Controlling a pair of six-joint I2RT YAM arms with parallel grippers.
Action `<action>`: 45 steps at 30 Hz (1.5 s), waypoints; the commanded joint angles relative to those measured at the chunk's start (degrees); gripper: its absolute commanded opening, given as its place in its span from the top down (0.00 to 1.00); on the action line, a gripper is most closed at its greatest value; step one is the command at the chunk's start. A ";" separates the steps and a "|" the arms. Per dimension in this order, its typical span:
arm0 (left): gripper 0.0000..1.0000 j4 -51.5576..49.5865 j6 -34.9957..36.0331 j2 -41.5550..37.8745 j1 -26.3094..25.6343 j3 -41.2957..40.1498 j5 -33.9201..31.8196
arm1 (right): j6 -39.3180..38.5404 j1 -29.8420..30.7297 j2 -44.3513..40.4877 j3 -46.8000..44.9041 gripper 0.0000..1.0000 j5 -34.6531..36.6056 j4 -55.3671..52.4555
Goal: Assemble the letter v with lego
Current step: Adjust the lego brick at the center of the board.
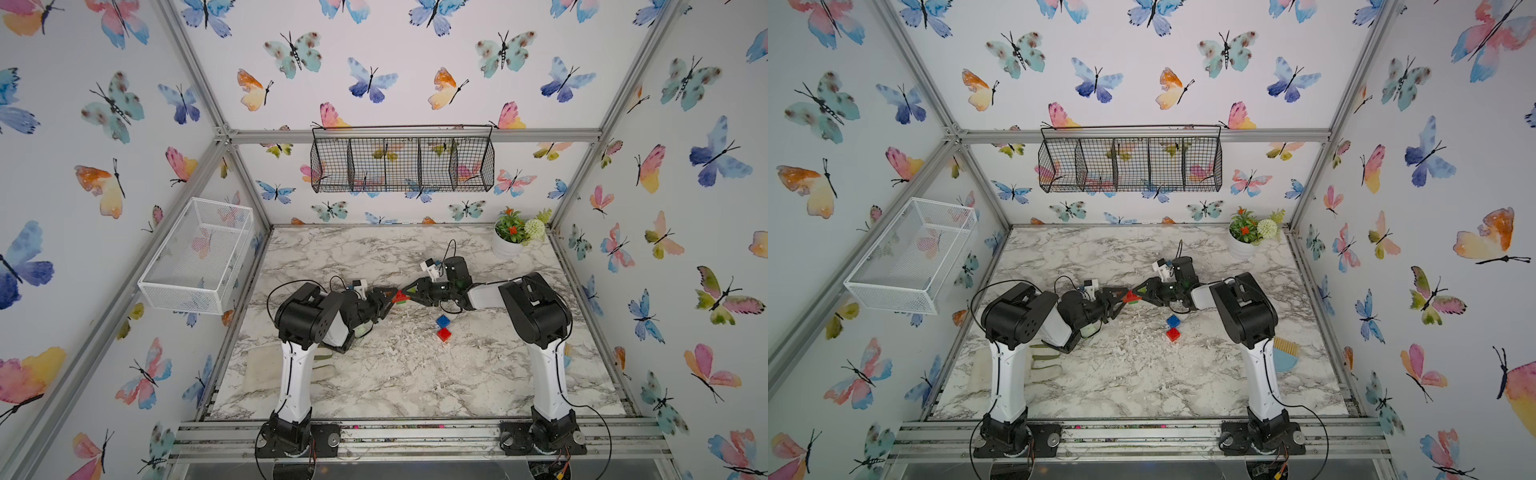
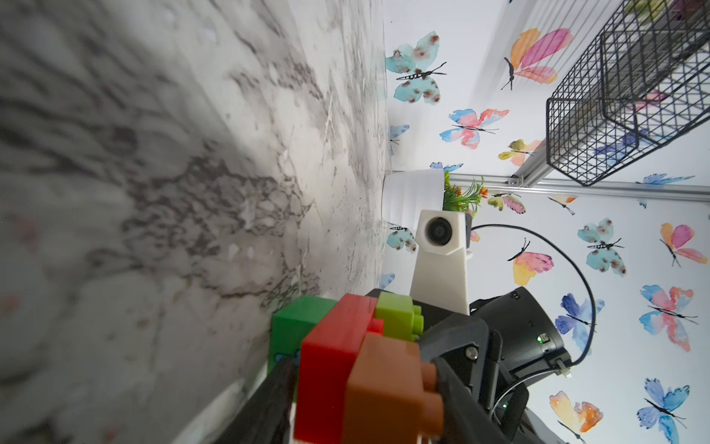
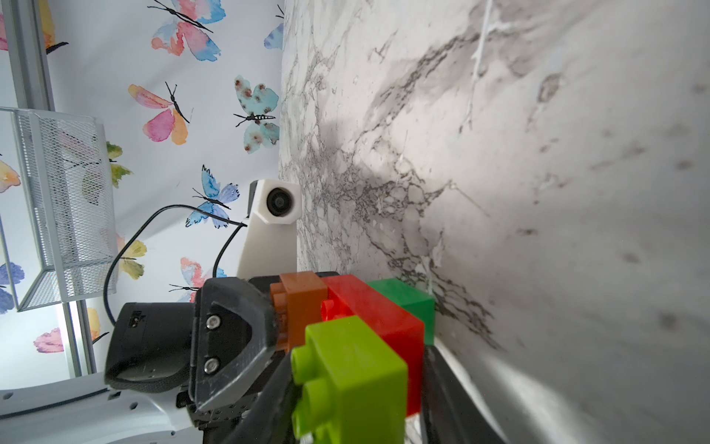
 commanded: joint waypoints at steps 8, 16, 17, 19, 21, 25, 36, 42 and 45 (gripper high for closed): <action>0.76 -9.64 3.97 -1.51 0.01 1.21 -0.42 | -0.76 -0.22 1.79 -0.16 0.86 3.52 -3.67; 1.00 -12.27 4.47 -2.11 -0.15 1.31 -1.38 | -0.50 -0.22 1.62 -0.07 0.88 3.86 -4.07; 1.00 -12.36 4.52 -2.31 -0.13 1.17 -1.60 | -0.42 -0.22 1.54 0.00 0.88 3.87 -4.07; 1.00 -12.94 4.82 -2.66 -0.15 1.30 -1.65 | -0.32 -0.22 1.29 0.03 0.88 3.93 -4.18; 1.00 -13.03 4.91 -2.79 -0.13 1.31 -1.64 | -0.40 -0.22 1.05 0.02 0.89 4.39 -4.58; 1.00 -12.98 4.68 -2.58 -0.08 1.67 -1.09 | -0.15 -0.22 1.10 0.02 0.91 4.49 -4.60; 1.00 -27.05 5.23 -9.27 0.11 3.10 0.50 | -5.91 -0.21 -2.13 1.94 0.56 4.34 -7.71; 1.00 -37.61 3.65 -14.46 1.46 4.90 3.64 | -10.03 -0.46 -5.62 2.22 0.37 4.23 -8.74; 1.00 -40.98 0.63 -15.31 2.47 4.77 6.40 | -12.79 -0.96 -7.08 2.31 0.31 3.05 -10.24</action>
